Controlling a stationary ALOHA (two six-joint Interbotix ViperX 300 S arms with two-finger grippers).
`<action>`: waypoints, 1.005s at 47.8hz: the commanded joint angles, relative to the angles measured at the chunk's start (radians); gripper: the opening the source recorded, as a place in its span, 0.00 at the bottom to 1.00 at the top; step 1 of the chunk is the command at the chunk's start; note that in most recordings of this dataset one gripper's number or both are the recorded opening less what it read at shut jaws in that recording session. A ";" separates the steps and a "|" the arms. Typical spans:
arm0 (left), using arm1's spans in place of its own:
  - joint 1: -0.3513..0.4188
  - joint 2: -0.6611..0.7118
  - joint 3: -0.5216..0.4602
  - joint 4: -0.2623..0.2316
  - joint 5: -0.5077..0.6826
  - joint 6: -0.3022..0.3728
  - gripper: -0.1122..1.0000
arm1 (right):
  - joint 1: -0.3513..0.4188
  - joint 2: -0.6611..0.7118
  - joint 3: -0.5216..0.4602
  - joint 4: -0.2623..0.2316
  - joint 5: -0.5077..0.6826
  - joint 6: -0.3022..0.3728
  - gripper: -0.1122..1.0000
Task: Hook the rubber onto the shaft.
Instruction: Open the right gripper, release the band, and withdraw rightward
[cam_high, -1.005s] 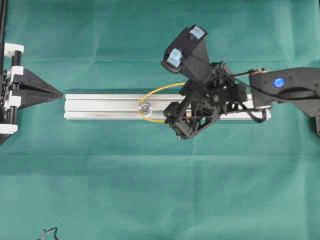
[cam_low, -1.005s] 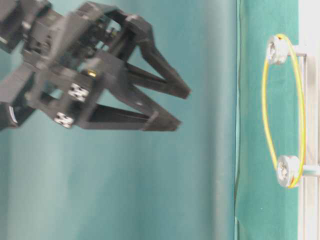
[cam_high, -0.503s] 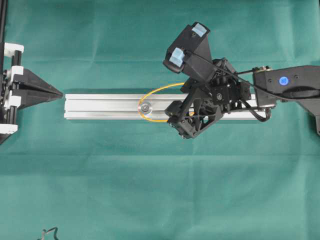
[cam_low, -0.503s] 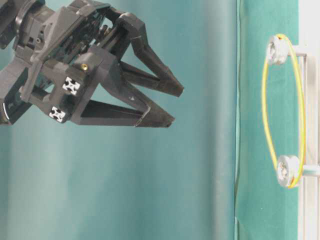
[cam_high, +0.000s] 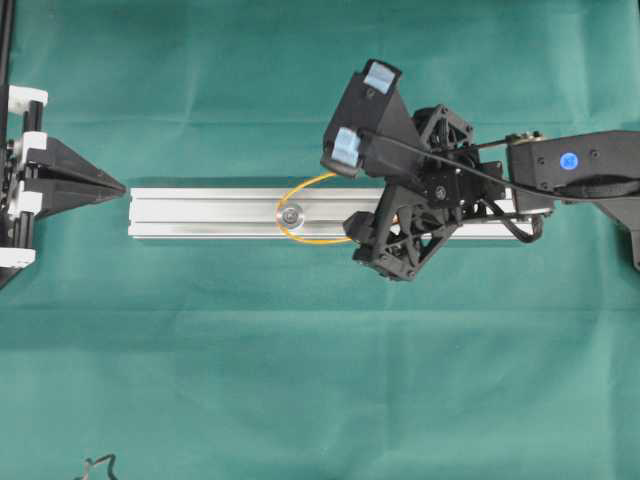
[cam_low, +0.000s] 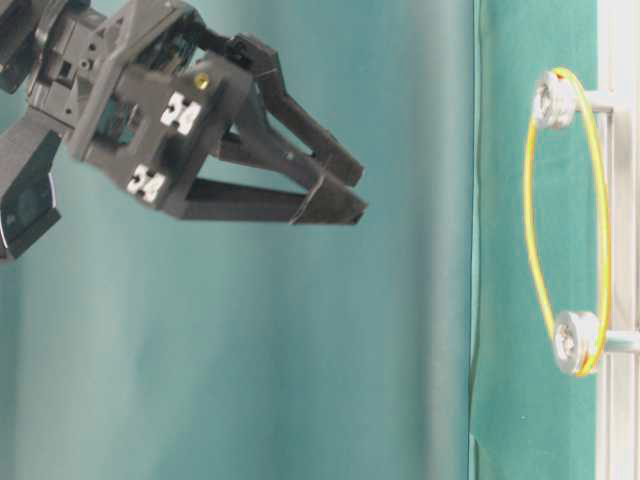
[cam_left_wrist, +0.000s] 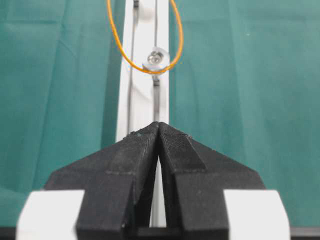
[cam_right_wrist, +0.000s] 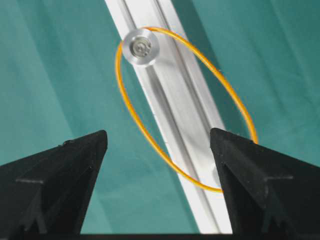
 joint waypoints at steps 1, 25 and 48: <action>0.000 0.005 -0.031 0.002 -0.006 0.000 0.10 | -0.002 -0.034 -0.009 -0.003 0.006 -0.048 0.88; -0.002 0.006 -0.029 0.002 -0.006 0.000 0.10 | -0.002 -0.034 -0.009 -0.003 0.051 -0.229 0.88; 0.000 0.003 -0.031 0.003 -0.011 0.002 0.10 | -0.002 -0.163 0.124 -0.006 -0.017 -0.227 0.87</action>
